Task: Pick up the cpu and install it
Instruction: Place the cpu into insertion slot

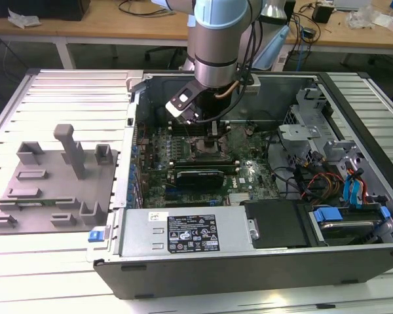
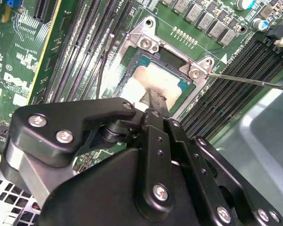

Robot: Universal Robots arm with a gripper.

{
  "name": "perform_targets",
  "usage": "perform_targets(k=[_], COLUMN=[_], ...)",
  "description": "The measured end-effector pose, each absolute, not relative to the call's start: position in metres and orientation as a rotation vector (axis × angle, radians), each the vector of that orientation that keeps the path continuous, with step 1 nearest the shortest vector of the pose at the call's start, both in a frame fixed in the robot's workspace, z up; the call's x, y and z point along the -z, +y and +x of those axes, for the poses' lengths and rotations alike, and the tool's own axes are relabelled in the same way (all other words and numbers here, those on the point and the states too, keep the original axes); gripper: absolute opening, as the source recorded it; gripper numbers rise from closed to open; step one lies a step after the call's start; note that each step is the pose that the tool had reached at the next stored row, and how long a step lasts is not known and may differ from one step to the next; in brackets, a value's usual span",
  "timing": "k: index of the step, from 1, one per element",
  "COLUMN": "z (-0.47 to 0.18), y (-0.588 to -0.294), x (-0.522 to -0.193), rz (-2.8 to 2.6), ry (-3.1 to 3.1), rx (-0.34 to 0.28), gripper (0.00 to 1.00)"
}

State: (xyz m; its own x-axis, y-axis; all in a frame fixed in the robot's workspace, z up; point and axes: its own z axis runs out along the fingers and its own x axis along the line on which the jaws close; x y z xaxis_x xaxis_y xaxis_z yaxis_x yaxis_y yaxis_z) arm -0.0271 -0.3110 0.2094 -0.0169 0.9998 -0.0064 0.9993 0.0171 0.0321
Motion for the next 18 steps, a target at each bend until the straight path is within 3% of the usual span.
perform_targets(k=[18], z=[-0.0281], y=[-0.3116], x=[-0.2048], rz=[2.184], ry=[2.222], rx=[-0.031], gripper=[0.11])
